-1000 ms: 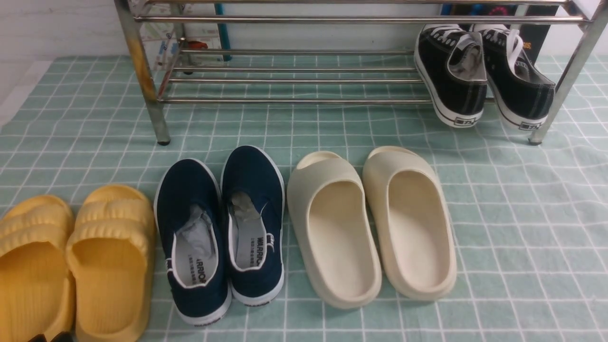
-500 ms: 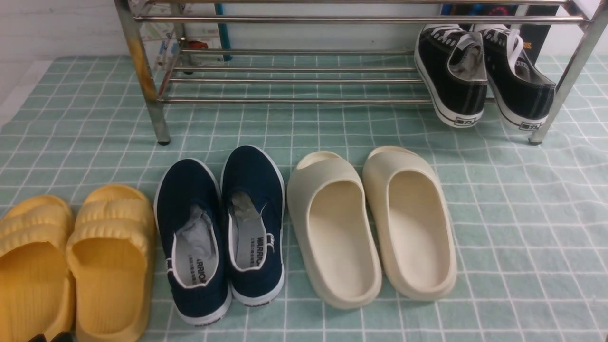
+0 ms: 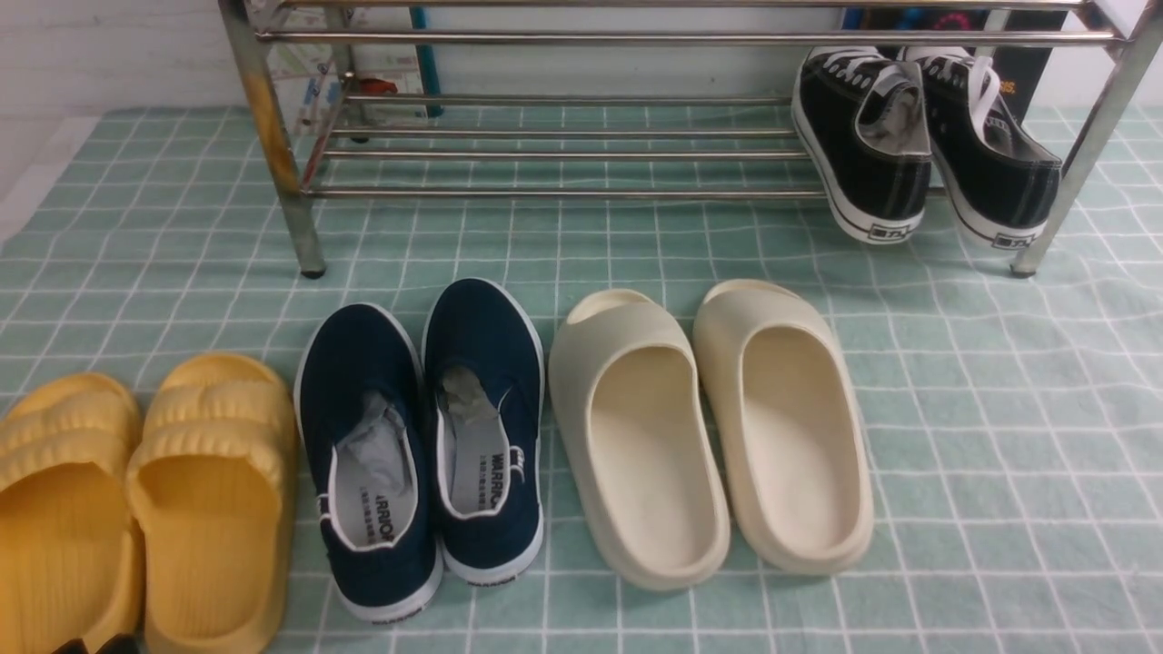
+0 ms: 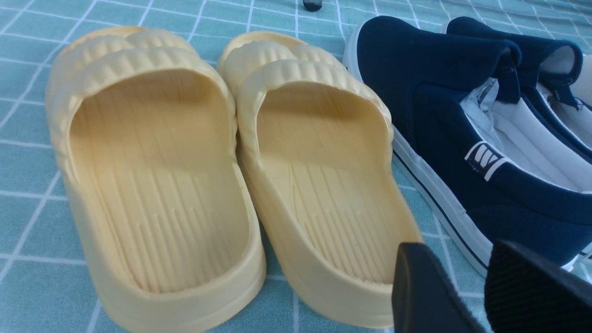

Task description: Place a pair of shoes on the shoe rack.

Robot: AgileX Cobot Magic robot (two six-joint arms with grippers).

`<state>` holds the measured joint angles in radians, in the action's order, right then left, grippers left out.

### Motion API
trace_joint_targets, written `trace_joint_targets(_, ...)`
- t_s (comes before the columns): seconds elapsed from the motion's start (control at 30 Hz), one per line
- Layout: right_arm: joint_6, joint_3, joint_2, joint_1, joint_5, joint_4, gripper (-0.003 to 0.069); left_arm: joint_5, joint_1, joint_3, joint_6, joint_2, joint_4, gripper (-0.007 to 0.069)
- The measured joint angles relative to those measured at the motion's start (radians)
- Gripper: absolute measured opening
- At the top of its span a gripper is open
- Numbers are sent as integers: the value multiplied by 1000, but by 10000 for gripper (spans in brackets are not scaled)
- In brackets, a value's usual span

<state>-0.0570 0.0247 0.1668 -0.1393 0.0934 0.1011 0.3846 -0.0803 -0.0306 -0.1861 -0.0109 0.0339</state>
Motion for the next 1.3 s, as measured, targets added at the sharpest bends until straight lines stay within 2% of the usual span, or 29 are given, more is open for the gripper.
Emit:
trace_joint_targets(0.17, 0, 0, -126, 62, 33, -26, 15, 0, 2, 0, 0, 0, 0, 228)
trace_joint_targets(0.23, 0, 1, -172, 140, 35, -34, 18, 0, 2, 0, 0, 0, 0, 234)
trace_joint_targets(0.33, 0, 1, -176, 173, 35, -36, 20, 1, 2, 0, 0, 0, 0, 237)
trace_joint_targets(0.77, 0, 1, -176, 177, 35, -36, 37, 0, 2, 0, 0, 0, 0, 238)
trace_joint_targets(1.0, 0, 1, -176, 177, 173, -36, 38, 0, 2, 0, 0, 0, 0, 238)
trace_joint_targets(1.3, 125, -3, -176, 177, 264, -36, -4, 0, 2, 0, 0, 0, 0, 238)
